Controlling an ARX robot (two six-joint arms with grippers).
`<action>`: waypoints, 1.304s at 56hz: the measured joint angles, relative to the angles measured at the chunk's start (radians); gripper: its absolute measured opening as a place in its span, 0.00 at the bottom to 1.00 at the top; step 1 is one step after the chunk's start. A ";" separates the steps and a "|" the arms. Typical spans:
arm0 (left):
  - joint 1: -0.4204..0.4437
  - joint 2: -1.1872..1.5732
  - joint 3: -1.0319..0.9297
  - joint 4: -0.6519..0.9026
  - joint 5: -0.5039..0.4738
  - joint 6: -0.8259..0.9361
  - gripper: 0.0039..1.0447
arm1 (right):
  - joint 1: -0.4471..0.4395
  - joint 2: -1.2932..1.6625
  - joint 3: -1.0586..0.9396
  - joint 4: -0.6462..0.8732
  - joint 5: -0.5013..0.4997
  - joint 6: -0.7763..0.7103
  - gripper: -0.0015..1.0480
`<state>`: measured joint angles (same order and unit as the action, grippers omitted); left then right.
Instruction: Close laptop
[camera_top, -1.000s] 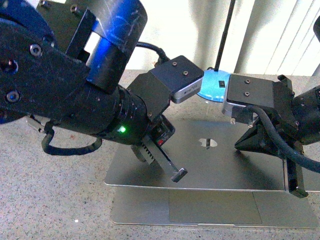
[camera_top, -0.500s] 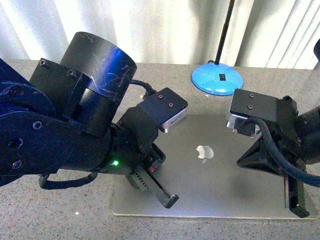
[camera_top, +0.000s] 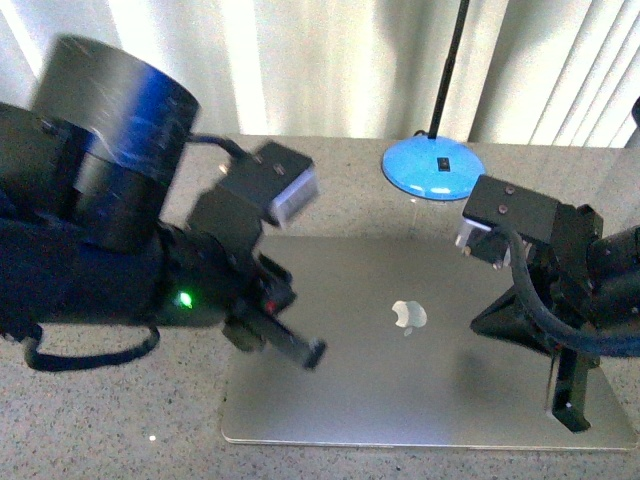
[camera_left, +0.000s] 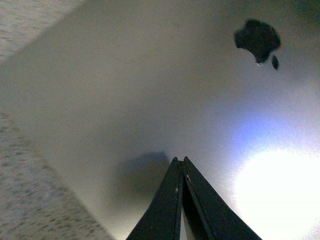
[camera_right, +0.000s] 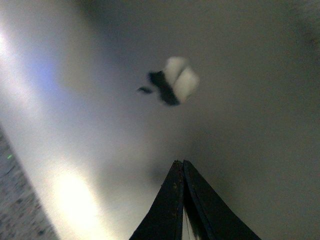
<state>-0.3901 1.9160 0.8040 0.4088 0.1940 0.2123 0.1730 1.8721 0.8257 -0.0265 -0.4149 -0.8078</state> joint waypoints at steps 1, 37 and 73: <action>0.007 -0.010 0.000 0.012 -0.009 -0.011 0.03 | 0.000 -0.008 -0.002 0.021 0.009 0.015 0.03; 0.053 -0.059 -0.227 0.723 -0.474 -0.185 0.26 | 0.017 -0.042 -0.253 0.993 0.539 0.592 0.28; 0.259 -0.665 -0.655 0.677 -0.320 -0.214 0.03 | -0.095 -0.608 -0.671 1.118 0.488 0.793 0.03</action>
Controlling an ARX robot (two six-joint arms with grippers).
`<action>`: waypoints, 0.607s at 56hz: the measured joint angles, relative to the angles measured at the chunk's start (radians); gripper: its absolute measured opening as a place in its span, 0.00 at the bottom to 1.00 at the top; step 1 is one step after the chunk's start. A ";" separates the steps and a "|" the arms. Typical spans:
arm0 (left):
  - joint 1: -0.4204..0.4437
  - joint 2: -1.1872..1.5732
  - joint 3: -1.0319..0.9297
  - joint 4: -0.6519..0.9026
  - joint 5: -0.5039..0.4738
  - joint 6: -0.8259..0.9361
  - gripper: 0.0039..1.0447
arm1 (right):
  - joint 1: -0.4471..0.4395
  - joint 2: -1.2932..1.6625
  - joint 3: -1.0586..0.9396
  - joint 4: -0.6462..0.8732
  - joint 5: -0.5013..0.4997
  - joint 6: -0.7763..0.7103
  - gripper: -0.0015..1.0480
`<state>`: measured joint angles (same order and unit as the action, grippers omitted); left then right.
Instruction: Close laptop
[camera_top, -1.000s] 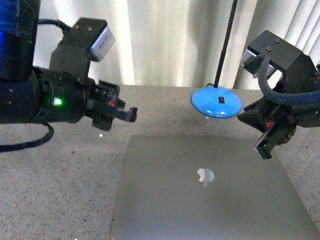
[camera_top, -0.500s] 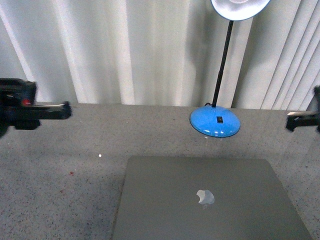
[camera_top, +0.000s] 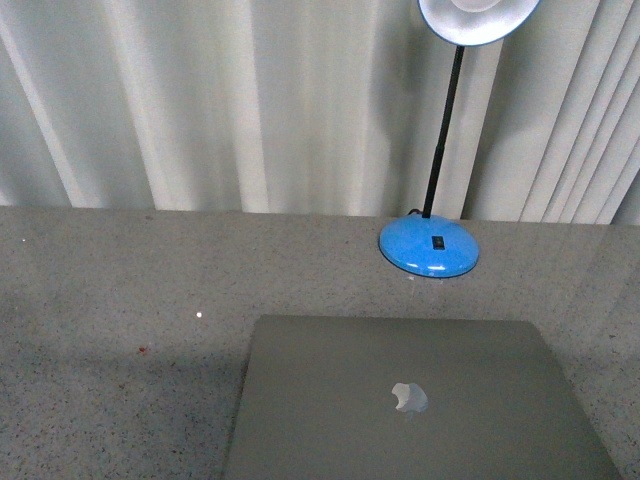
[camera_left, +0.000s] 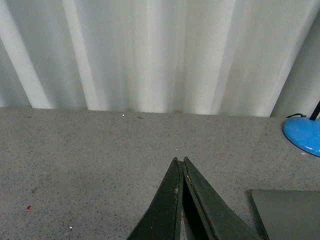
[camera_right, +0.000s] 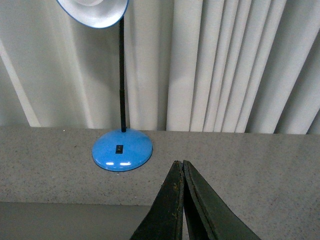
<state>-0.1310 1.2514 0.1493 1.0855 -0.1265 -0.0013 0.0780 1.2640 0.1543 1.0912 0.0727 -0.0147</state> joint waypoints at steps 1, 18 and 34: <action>0.004 -0.020 -0.008 -0.009 0.005 0.000 0.03 | -0.003 -0.019 -0.008 -0.009 -0.003 0.000 0.03; 0.101 -0.289 -0.097 -0.189 0.117 0.000 0.03 | -0.076 -0.283 -0.100 -0.182 -0.071 0.003 0.03; 0.129 -0.576 -0.121 -0.429 0.126 0.000 0.03 | -0.076 -0.572 -0.145 -0.423 -0.071 0.004 0.03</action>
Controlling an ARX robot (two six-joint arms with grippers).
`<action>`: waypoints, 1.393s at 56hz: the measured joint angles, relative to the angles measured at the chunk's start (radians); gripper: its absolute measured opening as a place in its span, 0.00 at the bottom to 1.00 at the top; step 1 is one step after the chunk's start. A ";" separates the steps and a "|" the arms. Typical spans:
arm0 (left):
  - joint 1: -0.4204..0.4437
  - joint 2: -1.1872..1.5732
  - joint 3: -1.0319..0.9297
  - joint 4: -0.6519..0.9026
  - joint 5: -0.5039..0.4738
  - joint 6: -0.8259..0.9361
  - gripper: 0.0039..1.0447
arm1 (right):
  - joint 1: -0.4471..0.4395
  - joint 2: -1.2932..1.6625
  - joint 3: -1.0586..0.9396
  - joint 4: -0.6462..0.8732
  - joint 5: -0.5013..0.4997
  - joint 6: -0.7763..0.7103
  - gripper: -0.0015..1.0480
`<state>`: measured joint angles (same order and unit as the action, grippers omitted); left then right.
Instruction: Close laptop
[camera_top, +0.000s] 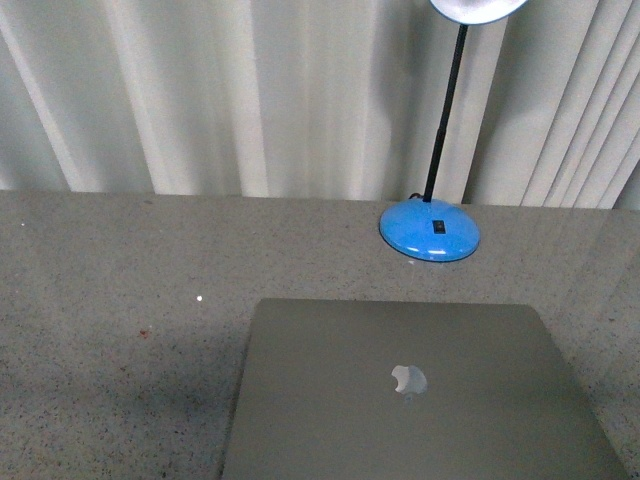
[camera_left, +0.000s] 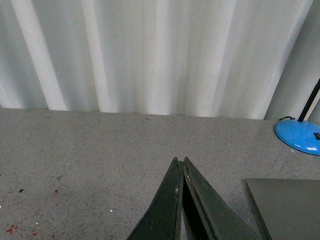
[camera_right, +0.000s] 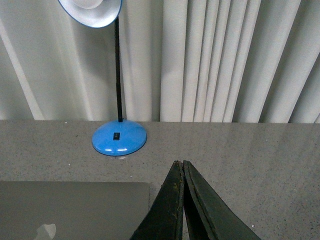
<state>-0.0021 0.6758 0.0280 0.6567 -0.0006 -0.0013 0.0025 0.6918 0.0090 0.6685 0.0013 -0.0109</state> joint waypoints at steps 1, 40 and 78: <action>0.000 -0.021 0.000 -0.019 0.000 0.000 0.03 | 0.000 -0.022 -0.001 -0.019 0.000 0.000 0.03; 0.000 -0.373 -0.001 -0.350 0.000 0.000 0.03 | 0.000 -0.385 -0.003 -0.359 0.000 0.000 0.03; 0.000 -0.671 -0.001 -0.655 0.000 0.000 0.03 | 0.000 -0.687 -0.003 -0.667 -0.003 0.000 0.03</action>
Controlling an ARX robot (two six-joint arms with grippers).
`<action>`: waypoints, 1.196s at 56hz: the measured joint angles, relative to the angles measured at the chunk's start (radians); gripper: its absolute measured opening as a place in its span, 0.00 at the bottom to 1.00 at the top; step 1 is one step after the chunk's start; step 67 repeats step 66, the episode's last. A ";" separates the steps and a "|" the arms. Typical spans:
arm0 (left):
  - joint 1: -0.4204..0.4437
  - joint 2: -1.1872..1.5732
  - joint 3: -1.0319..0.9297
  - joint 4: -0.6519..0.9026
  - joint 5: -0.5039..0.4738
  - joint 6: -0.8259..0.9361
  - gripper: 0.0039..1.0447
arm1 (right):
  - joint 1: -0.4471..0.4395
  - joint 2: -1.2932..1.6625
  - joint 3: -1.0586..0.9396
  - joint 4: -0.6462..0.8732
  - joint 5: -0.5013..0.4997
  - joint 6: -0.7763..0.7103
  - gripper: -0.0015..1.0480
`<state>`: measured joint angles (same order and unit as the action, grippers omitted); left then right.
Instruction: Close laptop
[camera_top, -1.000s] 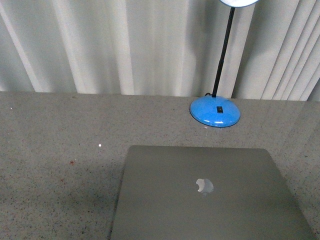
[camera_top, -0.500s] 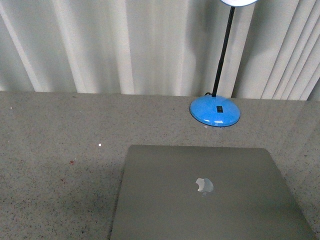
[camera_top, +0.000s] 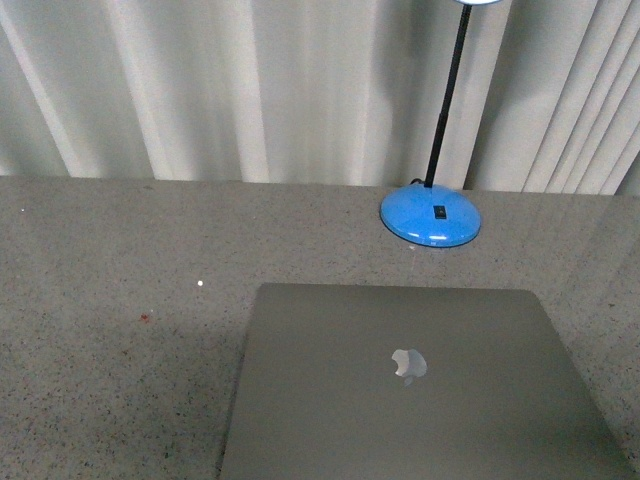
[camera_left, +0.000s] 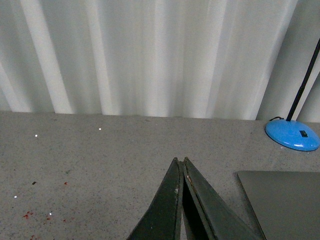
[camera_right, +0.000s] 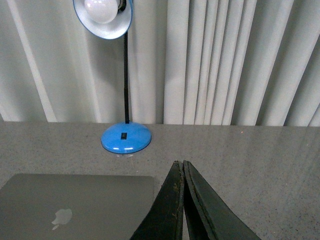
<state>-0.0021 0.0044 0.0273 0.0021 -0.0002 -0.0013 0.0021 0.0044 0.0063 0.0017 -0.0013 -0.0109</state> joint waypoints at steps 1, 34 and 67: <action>0.000 0.000 0.000 0.000 0.000 0.000 0.03 | 0.000 0.000 0.000 0.000 0.000 0.000 0.03; 0.000 -0.001 0.000 0.000 0.000 -0.001 0.85 | 0.000 0.000 0.000 -0.001 0.000 0.000 0.79; 0.000 0.000 0.000 0.000 0.000 -0.001 0.94 | 0.000 0.000 0.000 -0.001 0.000 0.000 0.93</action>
